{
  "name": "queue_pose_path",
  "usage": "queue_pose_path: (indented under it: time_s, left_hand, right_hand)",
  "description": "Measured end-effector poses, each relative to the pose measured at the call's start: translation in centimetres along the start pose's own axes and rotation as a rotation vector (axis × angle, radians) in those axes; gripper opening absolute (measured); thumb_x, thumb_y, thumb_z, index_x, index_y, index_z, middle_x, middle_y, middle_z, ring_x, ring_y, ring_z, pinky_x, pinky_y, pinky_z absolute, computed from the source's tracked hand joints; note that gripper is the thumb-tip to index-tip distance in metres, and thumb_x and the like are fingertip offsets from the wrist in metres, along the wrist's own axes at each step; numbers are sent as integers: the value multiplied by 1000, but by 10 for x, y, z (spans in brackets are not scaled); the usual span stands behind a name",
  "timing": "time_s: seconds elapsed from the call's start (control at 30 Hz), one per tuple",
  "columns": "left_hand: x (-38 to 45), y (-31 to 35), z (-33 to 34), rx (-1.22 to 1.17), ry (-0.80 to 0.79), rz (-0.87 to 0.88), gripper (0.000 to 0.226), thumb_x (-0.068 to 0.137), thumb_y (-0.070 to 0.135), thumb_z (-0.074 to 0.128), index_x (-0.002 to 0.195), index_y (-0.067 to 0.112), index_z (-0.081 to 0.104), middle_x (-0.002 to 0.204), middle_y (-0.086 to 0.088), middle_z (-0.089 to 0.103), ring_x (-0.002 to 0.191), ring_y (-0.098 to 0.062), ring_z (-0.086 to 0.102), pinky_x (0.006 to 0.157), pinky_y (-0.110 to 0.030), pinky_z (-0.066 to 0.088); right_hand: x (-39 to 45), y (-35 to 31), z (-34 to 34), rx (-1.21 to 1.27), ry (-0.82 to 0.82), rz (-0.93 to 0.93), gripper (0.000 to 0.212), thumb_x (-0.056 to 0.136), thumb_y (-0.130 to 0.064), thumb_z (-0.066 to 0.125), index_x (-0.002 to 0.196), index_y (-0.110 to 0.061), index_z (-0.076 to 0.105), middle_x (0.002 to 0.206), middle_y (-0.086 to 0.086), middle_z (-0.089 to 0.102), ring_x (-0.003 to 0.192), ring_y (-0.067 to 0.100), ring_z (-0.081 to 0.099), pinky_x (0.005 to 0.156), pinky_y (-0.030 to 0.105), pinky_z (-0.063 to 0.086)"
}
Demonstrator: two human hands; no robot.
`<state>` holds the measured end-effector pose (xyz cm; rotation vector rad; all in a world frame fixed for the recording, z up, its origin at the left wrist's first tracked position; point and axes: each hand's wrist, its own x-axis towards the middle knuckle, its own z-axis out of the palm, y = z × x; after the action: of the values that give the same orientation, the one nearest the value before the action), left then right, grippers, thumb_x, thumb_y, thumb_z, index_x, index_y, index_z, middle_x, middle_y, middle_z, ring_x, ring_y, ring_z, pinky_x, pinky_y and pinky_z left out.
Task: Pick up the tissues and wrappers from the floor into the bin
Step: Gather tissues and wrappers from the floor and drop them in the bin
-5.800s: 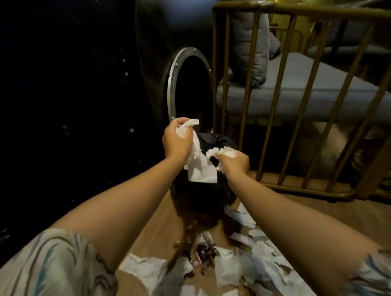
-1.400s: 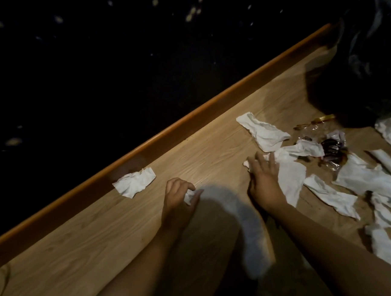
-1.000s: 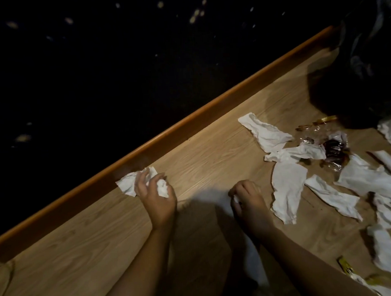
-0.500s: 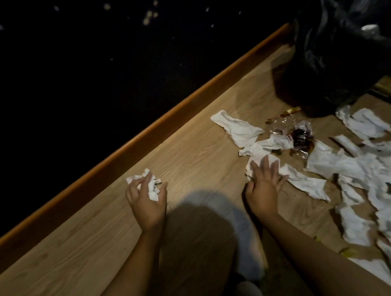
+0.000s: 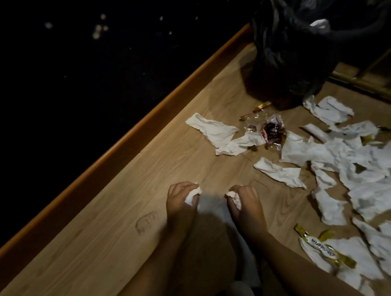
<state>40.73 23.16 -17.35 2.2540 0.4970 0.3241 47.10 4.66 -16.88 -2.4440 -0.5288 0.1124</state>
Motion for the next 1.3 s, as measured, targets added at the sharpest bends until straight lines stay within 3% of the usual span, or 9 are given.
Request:
queue_pose_path:
  time_s: [0.2, 0.3, 0.47, 0.7, 0.83, 0.97, 1.03, 1.13, 1.3]
  left_hand:
    - [25, 51, 7, -2, -55, 8, 27, 82, 8, 70, 103, 24, 75, 99, 7, 64, 97, -9, 49, 82, -11, 33]
    - [47, 85, 8, -64, -89, -18, 21, 80, 9, 72, 93, 26, 76, 97, 10, 64, 96, -8, 51, 82, -20, 37]
    - [94, 148, 14, -335, -174, -88, 7, 78, 21, 79, 83, 23, 75, 82, 13, 70, 80, -4, 65, 75, -26, 53]
    - [167, 238, 16, -561, -214, -199, 23, 82, 34, 75, 94, 15, 73, 90, 1, 74, 90, -16, 69, 79, -32, 56]
    - [223, 289, 18, -833, -44, -339, 21, 90, 24, 68, 108, 13, 69, 92, 5, 66, 92, -12, 64, 75, -20, 49]
    - [278, 330, 27, -978, -70, -456, 9, 91, 18, 65, 95, 14, 72, 73, 1, 71, 66, -13, 67, 69, -27, 56]
    - [307, 342, 31, -1031, -183, -461, 11, 89, 26, 67, 85, 16, 69, 68, 1, 71, 58, -13, 66, 58, -25, 56]
    - [352, 352, 44, -998, -237, -420, 54, 77, 51, 70, 116, 15, 63, 107, -3, 68, 91, -22, 68, 82, -38, 58]
    - [411, 360, 78, -1160, -128, -507, 88, 32, 62, 79, 107, 17, 71, 99, -10, 76, 83, -36, 73, 80, -57, 56]
  right_hand:
    - [27, -2, -45, 91, 158, 67, 11, 84, -13, 68, 95, -12, 70, 90, 5, 58, 83, 12, 50, 73, 17, 35]
    - [47, 0, -74, 98, 278, 103, 11, 80, -15, 75, 84, -7, 68, 86, 7, 62, 77, 15, 56, 70, 20, 40]
    - [77, -9, -127, 223, 406, 287, 40, 83, -37, 71, 57, -27, 43, 54, -11, 43, 51, 4, 40, 51, 12, 35]
    - [133, -19, -185, 625, 514, 482, 44, 81, -54, 67, 71, -12, 61, 66, 1, 61, 65, 14, 56, 60, 31, 43]
    - [191, -27, -221, 1481, 408, 857, 63, 89, -65, 44, 107, -9, 65, 103, 8, 69, 95, 28, 65, 89, 40, 52]
    - [247, -38, -265, 1813, 504, 768, 52, 92, -43, 39, 127, -11, 59, 128, 14, 62, 112, 36, 61, 93, 47, 51]
    - [272, -43, -288, 1795, 537, 744, 51, 95, -35, 37, 133, -5, 53, 134, 19, 56, 121, 38, 55, 104, 49, 42]
    - [308, -44, -308, 1540, 562, 770, 55, 84, -45, 42, 117, -6, 63, 111, 18, 69, 103, 39, 64, 95, 51, 48]
    - [456, 80, -281, 1369, 552, 869, 82, 55, -69, 43, 122, -22, 55, 122, 10, 62, 93, 40, 64, 81, 62, 46]
